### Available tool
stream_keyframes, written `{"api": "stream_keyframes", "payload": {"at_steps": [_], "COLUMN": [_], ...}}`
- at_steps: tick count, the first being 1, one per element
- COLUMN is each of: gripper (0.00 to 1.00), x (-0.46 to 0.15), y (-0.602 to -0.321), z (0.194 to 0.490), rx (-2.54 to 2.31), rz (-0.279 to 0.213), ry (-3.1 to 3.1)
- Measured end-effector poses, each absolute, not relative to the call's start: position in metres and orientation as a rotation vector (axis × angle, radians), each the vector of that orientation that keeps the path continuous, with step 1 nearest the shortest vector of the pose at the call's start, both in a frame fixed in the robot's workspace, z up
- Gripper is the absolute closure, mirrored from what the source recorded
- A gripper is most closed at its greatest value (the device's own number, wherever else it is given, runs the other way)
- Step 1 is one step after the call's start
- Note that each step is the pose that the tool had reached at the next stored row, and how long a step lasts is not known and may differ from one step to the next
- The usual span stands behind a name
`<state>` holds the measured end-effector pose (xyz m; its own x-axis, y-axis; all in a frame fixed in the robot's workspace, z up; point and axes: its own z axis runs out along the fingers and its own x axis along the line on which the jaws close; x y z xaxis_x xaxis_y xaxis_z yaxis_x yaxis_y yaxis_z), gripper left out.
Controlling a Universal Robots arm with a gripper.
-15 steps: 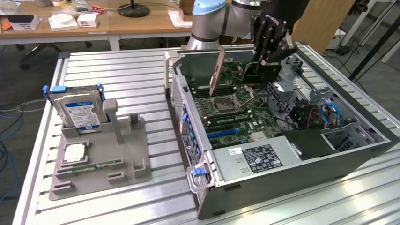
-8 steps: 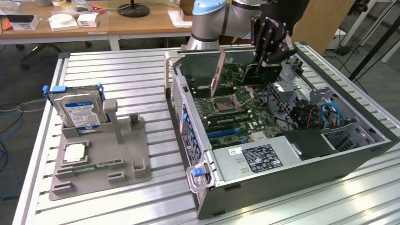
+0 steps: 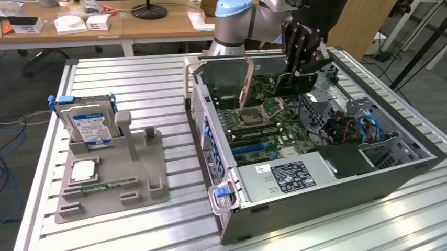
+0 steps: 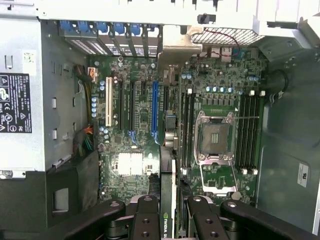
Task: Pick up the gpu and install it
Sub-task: 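Insert the gpu into the slot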
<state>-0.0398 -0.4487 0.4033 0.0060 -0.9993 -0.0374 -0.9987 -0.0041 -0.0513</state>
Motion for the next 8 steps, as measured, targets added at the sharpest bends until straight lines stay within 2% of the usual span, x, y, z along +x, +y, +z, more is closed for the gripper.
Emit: {"api": "stream_keyframes", "payload": {"at_steps": [8], "gripper": [0.74], "x": [-0.0399], "y": [-0.4486], "z": [0.4023], "rx": [-2.182], "rz": [-0.015], "ry": [2.171]}}
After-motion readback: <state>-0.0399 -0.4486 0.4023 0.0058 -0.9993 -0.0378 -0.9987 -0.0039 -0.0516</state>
